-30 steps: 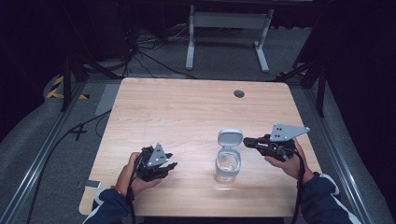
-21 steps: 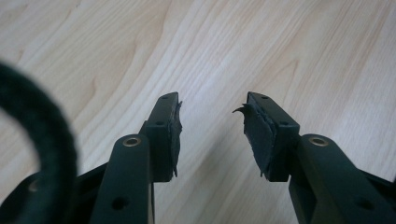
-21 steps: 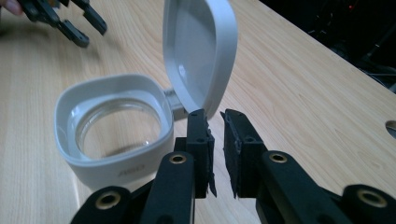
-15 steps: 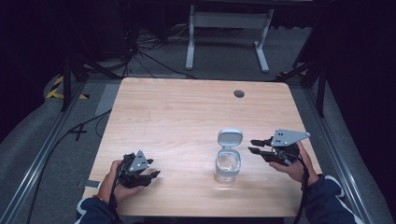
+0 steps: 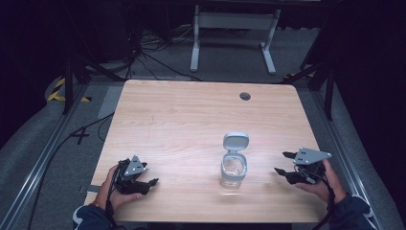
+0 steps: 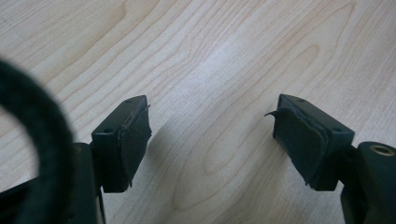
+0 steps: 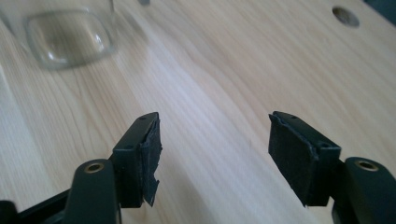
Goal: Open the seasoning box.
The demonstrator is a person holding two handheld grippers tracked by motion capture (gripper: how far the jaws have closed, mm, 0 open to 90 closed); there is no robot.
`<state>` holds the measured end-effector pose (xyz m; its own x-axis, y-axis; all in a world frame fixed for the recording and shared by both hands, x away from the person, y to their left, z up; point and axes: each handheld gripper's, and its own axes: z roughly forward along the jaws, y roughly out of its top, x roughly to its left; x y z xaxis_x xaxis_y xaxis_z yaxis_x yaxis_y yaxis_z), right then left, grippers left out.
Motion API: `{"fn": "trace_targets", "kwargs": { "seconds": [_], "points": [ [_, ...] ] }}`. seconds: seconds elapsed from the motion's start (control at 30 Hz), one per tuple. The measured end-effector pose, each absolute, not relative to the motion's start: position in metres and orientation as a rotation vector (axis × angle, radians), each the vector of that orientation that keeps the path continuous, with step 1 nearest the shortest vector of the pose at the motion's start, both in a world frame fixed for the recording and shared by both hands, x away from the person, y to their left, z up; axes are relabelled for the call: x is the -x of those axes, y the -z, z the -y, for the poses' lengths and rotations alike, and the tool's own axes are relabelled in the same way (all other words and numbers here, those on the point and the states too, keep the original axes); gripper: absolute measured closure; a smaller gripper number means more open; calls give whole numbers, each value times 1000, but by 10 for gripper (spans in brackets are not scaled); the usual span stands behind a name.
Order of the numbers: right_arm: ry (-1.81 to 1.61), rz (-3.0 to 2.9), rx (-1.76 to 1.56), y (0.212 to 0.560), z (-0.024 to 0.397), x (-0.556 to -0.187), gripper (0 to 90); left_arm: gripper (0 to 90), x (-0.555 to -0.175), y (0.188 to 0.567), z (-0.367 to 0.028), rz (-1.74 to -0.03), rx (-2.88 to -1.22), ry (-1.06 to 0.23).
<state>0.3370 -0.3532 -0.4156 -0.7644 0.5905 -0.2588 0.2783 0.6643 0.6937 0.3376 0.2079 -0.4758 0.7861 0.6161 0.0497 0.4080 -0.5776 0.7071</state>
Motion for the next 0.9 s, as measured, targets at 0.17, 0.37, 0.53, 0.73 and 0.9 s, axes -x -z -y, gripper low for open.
{"fn": "trace_targets", "kwargs": {
  "seconds": [0.17, 0.37, 0.53, 0.73, 0.9],
  "points": [
    [-791, -2402, -744, 432, 379, -327, 340, 238, -339, 481, -215, -800, -2211, -339],
    [-812, -2367, -870, 444, 404, -315, 329, 222, -340, 481, -215, -814, -2207, -335],
    [-879, -2351, -976, 453, 419, -311, 311, 221, -340, 481, -216, -819, -2208, -334],
    [-978, -2329, -1067, 463, 432, -311, 272, 219, -341, 481, -216, -824, -2204, -339],
    [-1009, -2300, -1110, 466, 435, -310, 244, 217, -342, 481, -215, -838, -2201, -335]
  ]
}}
